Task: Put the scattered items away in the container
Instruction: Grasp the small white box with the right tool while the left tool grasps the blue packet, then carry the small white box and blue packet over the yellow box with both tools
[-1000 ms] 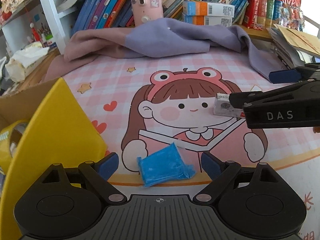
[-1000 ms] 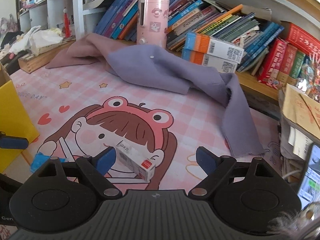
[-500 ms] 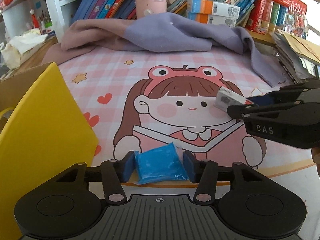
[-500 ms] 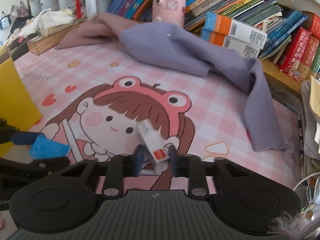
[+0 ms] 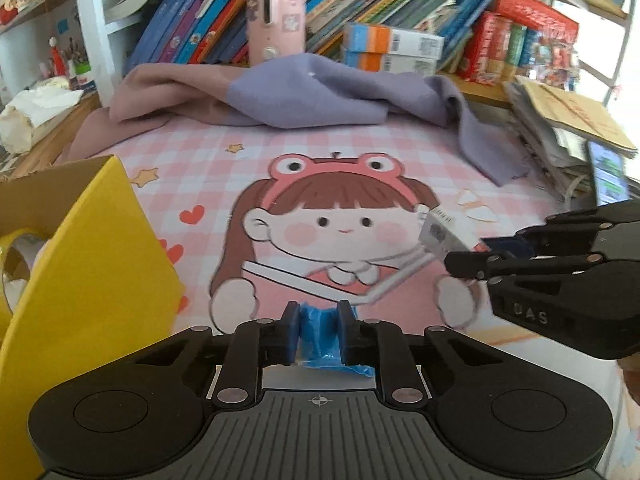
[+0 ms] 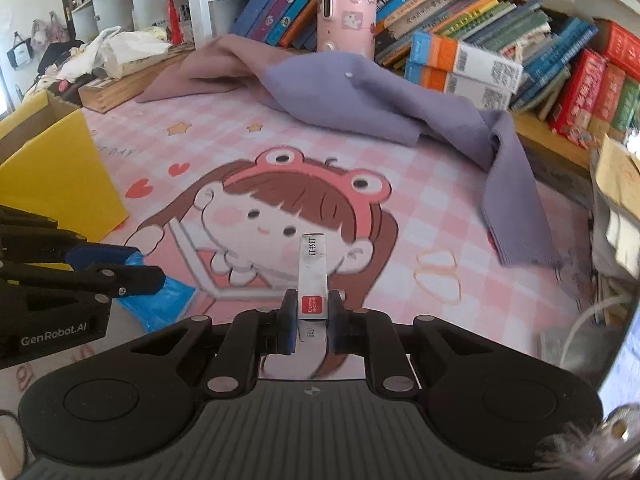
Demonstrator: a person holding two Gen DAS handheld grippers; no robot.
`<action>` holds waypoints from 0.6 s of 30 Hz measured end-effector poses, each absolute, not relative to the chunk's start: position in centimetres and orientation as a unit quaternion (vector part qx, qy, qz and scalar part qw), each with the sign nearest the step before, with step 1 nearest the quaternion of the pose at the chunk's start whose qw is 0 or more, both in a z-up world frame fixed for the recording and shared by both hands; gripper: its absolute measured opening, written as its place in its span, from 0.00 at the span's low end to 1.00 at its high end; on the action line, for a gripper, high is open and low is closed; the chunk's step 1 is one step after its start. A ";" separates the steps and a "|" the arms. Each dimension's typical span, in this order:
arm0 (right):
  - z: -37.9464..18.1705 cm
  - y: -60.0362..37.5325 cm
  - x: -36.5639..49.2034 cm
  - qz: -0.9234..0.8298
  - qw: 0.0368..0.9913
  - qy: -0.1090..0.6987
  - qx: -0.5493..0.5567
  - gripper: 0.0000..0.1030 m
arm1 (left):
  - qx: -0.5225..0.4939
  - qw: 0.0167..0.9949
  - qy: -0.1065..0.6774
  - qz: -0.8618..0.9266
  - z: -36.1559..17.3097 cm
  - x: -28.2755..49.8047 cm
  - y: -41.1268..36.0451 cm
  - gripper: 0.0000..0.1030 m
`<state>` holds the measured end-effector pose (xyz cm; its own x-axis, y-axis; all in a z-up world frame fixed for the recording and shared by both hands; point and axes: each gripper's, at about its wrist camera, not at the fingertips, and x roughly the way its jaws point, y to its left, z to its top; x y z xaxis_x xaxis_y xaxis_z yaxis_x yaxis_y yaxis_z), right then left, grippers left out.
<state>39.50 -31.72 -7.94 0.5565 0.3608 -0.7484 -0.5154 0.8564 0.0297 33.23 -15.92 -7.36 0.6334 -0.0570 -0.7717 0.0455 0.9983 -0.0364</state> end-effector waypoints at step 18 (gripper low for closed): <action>-6.6 -34.1 34.3 0.243 0.874 0.416 -0.053 0.13 | -0.023 0.911 0.408 -0.054 -4.8 30.2 -17.2 0.15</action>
<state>34.32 -34.14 -6.59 0.5349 0.3810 -0.7542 -0.4694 0.8762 0.1097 30.22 -17.22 -4.82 0.6612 -0.1166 -0.7411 0.0784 0.9932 -0.0863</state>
